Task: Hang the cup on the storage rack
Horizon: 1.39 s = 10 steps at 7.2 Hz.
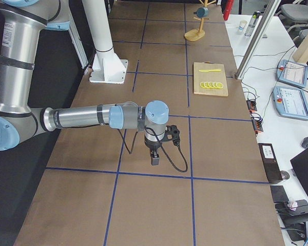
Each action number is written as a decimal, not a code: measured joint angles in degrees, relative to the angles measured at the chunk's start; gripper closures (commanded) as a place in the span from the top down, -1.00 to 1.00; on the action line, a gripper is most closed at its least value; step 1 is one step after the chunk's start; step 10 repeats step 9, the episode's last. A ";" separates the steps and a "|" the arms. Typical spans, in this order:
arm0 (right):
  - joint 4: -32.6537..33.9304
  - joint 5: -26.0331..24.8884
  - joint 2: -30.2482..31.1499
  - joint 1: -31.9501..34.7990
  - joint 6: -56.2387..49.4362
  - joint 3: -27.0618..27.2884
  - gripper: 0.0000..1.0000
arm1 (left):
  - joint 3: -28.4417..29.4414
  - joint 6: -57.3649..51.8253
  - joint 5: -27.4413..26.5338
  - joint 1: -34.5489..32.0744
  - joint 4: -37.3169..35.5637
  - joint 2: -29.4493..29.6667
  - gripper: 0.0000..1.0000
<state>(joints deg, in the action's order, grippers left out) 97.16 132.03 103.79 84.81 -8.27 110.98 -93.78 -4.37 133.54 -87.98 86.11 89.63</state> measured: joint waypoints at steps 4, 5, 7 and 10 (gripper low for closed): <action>-0.04 0.00 0.01 0.00 -0.08 -0.40 1.00 | 0.88 -0.03 -0.22 0.09 -0.06 -0.30 1.00; -0.04 -0.01 -0.04 -0.01 -0.08 -0.76 1.00 | 0.96 -0.01 -0.26 0.09 -0.08 -0.35 1.00; -0.09 -0.01 -0.23 -0.07 -0.08 -1.71 1.00 | 0.90 0.03 -0.23 0.09 -0.10 -1.24 1.00; -0.06 -0.01 -0.32 -0.08 -0.08 -2.06 1.00 | 0.54 -0.02 -0.21 0.09 -0.09 -2.06 1.00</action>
